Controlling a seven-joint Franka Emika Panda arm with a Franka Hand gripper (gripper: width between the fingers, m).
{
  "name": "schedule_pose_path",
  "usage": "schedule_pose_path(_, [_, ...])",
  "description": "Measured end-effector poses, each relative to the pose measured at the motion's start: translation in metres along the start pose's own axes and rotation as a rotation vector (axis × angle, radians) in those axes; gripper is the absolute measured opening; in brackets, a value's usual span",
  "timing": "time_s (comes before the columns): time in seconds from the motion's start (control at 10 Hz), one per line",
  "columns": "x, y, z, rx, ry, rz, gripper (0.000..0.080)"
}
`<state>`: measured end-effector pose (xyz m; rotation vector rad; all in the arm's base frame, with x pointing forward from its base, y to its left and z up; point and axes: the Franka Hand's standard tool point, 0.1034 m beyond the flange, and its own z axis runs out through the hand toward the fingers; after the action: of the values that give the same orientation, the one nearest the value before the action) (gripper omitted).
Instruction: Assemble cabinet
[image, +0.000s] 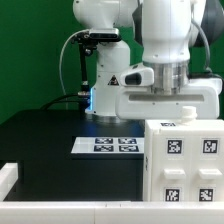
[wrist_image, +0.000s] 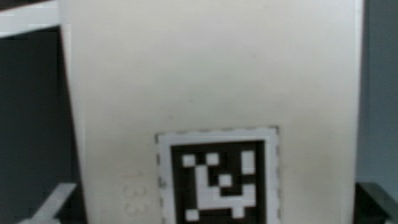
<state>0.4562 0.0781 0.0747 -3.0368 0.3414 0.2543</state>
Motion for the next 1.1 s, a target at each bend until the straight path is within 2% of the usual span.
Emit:
schedule_pose_path(0.1, [0.006, -0.001, -0.011, 0.008, 0.001, 0.007, 0.0555])
schedule_pose_path(0.3, [0.004, 0.0, -0.004, 0.003, 0.0, 0.006, 0.0556])
schedule_pose_path(0.4, [0.005, 0.0, -0.007, 0.004, -0.004, 0.004, 0.0557])
schedule_pose_path(0.5, [0.011, -0.002, -0.017, 0.009, -0.017, 0.002, 0.0557])
schedule_pose_path(0.8, [0.045, -0.025, -0.075, 0.033, -0.058, -0.009, 0.0557])
schedule_pose_path(1.1, [0.042, -0.025, -0.07, 0.025, -0.092, 0.03, 0.0557])
